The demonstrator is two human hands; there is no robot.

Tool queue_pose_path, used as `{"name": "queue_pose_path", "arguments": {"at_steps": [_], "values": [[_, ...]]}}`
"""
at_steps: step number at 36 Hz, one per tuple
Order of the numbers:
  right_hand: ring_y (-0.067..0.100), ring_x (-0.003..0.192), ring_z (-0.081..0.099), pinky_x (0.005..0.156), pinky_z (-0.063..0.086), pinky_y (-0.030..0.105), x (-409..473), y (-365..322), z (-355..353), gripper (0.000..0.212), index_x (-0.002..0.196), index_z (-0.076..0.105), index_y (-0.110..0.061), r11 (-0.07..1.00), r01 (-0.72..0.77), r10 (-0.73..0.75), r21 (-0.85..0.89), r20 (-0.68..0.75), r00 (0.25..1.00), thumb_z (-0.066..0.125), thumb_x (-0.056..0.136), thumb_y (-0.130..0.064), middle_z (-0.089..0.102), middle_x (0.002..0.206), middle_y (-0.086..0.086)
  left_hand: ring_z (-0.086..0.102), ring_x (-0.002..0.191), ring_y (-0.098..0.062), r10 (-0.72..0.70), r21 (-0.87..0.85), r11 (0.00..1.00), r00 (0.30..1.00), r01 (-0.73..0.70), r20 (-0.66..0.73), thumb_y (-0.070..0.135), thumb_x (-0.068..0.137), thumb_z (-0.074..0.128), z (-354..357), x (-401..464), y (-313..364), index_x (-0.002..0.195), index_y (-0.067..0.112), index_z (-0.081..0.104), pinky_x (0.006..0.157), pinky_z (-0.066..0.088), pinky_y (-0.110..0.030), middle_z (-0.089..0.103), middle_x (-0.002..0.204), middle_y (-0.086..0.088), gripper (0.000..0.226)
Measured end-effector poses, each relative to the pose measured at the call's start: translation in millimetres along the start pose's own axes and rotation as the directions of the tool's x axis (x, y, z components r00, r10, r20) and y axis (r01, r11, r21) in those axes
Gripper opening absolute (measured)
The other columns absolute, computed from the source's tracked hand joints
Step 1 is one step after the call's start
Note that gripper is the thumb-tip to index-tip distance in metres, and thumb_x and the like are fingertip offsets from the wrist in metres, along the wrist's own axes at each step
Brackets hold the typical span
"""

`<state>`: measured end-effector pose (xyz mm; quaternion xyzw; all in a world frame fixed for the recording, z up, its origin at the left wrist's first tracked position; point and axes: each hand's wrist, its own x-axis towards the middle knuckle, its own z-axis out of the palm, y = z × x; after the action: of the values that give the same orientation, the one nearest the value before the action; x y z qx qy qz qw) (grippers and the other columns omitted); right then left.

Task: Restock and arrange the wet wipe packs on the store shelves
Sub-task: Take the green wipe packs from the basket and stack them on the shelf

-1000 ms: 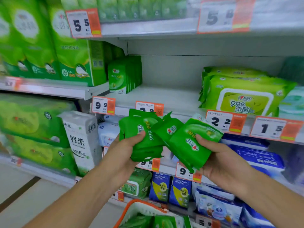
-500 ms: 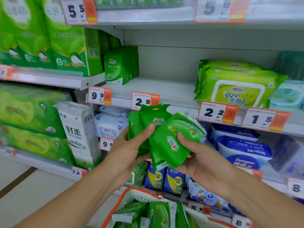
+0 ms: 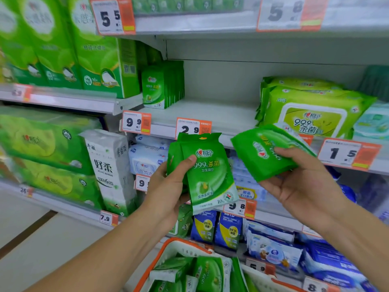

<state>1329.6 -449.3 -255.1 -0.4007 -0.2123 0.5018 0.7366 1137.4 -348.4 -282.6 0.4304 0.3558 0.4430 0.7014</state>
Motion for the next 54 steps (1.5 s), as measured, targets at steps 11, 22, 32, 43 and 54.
{"name": "queue_pose_path", "arguments": {"at_steps": [11,22,32,43,54], "values": [[0.026,0.091,0.075,0.063,0.061,0.033,3,8,6,0.048,0.124,0.064,-0.010,0.977,0.194,-0.203,-0.089,-0.106,0.973,0.071,0.077,-0.004,0.074,0.111,0.011,0.075,0.085,-0.023,0.055,-0.004,0.998,0.998,-0.055,-0.005,0.019,0.078,0.077,6,-5,-5,0.117,0.015,0.064,0.070,0.062,-0.040,0.077,0.098,-0.005,0.041],[0.029,0.077,0.075,0.063,0.062,0.033,-10,37,9,0.058,0.115,0.065,-0.015,0.911,-0.087,-0.024,-0.404,-0.262,0.965,0.090,0.063,-0.019,0.078,0.094,0.005,0.075,0.084,-0.028,-0.115,-0.279,0.958,0.982,0.070,-0.147,0.020,0.080,0.077,8,-2,-23,0.124,0.011,0.063,0.056,0.059,-0.035,0.076,0.101,-0.012,0.047],[0.010,0.093,0.064,0.073,0.063,0.040,-7,47,11,0.068,0.121,0.055,-0.024,0.854,-0.178,0.078,-0.490,-0.219,0.973,0.091,0.064,-0.027,0.056,0.117,-0.003,0.075,0.077,-0.021,-0.002,-0.216,0.976,0.983,-0.039,-0.184,0.015,0.080,0.078,8,1,-25,0.122,0.015,0.060,0.057,0.059,-0.033,0.077,0.099,-0.006,0.045],[0.037,0.110,0.068,0.099,0.051,0.056,-3,42,6,0.065,0.120,0.056,-0.007,0.799,-0.295,0.358,-0.524,0.020,0.934,0.083,0.065,-0.027,0.074,0.110,0.014,0.072,0.070,-0.022,-0.015,-0.152,0.988,0.997,0.004,-0.075,0.013,0.081,0.074,2,0,-24,0.120,0.011,0.065,0.055,0.059,-0.032,0.076,0.097,-0.015,0.040],[0.026,0.094,0.074,0.078,0.062,0.034,0,23,0,0.045,0.115,0.069,0.001,0.853,-0.338,0.391,-0.397,0.057,0.919,0.072,0.075,-0.018,0.074,0.109,0.018,0.075,0.085,-0.024,-0.020,-0.125,0.992,0.995,0.008,-0.096,0.018,0.095,0.062,-1,1,-24,0.119,0.010,0.063,0.069,0.063,-0.041,0.075,0.103,-0.010,0.025]]}}
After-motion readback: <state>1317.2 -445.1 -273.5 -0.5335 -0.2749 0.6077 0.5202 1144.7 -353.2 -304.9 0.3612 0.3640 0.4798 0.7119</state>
